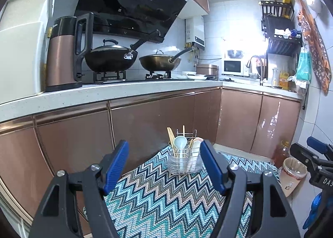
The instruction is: Organize utensils
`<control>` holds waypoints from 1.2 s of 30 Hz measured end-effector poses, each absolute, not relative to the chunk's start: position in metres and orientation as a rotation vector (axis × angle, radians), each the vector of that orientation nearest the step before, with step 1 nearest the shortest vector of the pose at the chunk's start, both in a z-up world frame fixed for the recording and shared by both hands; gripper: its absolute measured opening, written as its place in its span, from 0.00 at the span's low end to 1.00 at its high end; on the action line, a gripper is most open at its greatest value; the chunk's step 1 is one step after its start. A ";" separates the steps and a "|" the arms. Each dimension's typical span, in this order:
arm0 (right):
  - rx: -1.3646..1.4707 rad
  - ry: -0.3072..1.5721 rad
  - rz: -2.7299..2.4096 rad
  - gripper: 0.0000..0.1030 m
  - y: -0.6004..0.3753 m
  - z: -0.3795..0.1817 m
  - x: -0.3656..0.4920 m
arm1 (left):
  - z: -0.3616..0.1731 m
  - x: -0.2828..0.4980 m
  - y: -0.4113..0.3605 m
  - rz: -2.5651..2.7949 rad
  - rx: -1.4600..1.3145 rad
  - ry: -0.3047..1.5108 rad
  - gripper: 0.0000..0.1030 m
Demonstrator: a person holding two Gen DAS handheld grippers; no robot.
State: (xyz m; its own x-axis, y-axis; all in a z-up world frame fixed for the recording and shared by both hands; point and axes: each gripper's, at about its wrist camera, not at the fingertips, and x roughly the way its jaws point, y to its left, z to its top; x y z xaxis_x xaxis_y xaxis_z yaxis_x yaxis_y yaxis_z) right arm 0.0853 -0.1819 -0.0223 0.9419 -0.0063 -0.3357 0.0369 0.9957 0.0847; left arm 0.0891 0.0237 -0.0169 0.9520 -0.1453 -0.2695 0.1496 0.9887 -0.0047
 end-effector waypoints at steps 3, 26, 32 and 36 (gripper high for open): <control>0.089 0.346 -0.033 0.95 -0.183 -0.023 0.086 | -0.019 0.092 0.023 -0.157 0.013 0.279 0.67; 0.076 0.331 -0.103 1.00 -0.195 -0.019 0.087 | -0.025 0.124 0.013 -0.212 -0.024 0.300 0.67; 0.084 0.314 -0.139 1.00 -0.203 -0.017 0.086 | -0.025 0.133 0.004 -0.242 -0.031 0.293 0.67; 0.083 0.306 -0.151 1.00 -0.205 -0.017 0.090 | -0.024 0.139 0.000 -0.256 -0.032 0.283 0.67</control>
